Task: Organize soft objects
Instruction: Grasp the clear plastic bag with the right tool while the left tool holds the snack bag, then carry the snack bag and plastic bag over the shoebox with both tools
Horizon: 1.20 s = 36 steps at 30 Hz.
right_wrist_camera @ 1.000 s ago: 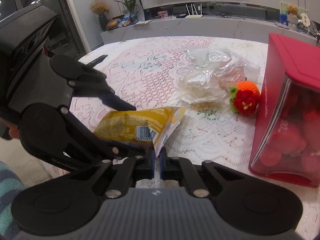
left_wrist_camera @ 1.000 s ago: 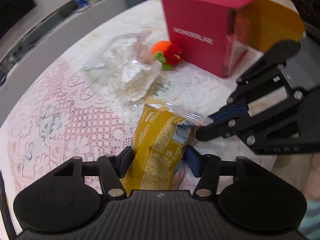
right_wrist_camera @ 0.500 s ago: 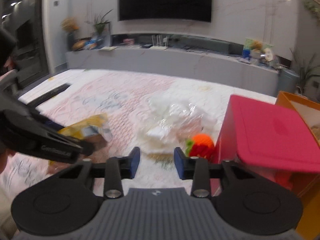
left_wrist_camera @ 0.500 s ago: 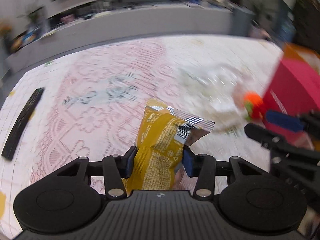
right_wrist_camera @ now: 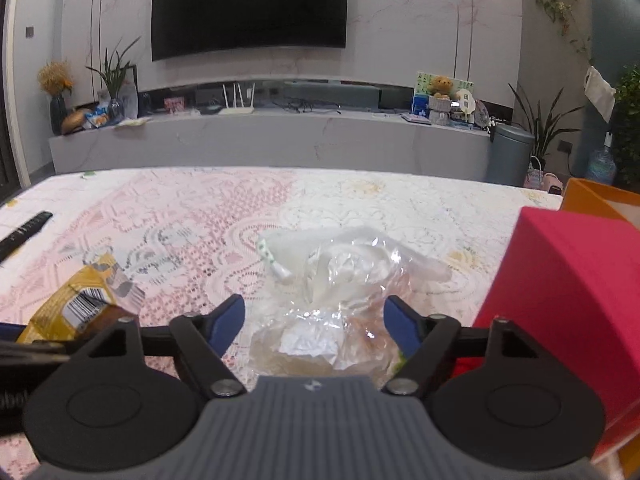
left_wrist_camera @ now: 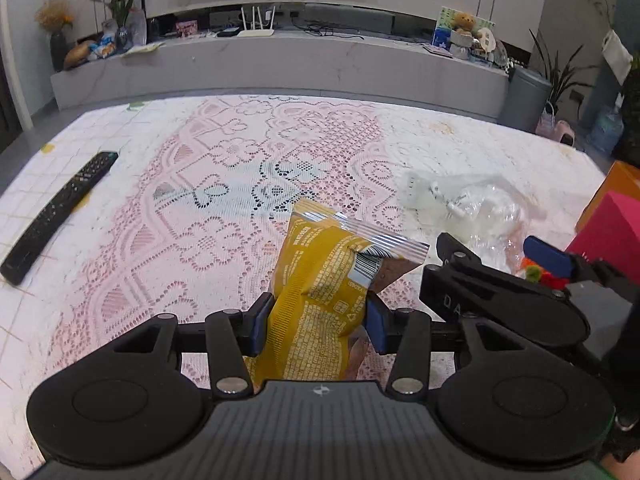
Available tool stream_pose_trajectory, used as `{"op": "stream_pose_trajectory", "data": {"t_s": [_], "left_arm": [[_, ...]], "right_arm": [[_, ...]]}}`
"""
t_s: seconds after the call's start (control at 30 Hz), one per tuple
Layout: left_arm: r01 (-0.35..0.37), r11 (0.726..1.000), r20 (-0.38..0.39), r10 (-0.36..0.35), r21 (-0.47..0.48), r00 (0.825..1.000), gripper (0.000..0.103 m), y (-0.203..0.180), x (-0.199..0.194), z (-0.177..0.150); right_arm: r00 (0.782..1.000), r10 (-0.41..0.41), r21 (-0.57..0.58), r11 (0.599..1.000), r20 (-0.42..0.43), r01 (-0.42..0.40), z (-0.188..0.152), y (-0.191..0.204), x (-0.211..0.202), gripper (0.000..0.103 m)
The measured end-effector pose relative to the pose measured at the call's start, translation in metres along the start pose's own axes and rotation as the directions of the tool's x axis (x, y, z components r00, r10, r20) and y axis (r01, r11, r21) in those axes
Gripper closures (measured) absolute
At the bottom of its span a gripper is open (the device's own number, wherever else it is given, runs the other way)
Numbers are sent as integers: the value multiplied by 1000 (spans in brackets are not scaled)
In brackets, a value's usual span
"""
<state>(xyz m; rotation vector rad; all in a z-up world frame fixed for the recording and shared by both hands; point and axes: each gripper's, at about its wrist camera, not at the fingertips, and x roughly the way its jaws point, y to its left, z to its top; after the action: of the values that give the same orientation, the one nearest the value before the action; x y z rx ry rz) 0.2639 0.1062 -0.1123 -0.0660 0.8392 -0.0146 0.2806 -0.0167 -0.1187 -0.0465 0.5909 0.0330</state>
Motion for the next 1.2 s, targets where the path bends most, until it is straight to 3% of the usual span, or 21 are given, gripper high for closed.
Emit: {"op": "stream_pose_trajectory", "data": {"t_s": [0.17,0.2,0.37,0.53,0.7,0.83,1.2], "left_arm": [[27,999,-16,-28,-46,999,49,8,2,-1],[28,998,-17,-29,-48,999,49,8,1,-2],[24,998,-8,-25,-49,1000,49,10,-2,-3],[23,999,2,-23,-30,1000,49,7,-4,-3],[47,999,20,-47,-3,999,49,4,-14,-5],[59,998,26,-59,17,998,49,1,-28,-6],[136,990,55,-137,21,989,49,-31,-95,-25]], "right_arm": [[1000,-10,-37,999,5,10,-7,5,6,26],[1000,-9,-39,999,1,9,-9,5,6,36],[1000,-21,-85,996,-8,20,-16,8,8,55],[999,21,-99,995,-32,-24,-11,0,7,69],[999,50,-129,990,1,-49,-11,-5,-23,71],[989,144,-135,981,17,-140,-13,-12,-58,70],[971,234,-186,957,56,-221,-13,-51,-154,70]]}}
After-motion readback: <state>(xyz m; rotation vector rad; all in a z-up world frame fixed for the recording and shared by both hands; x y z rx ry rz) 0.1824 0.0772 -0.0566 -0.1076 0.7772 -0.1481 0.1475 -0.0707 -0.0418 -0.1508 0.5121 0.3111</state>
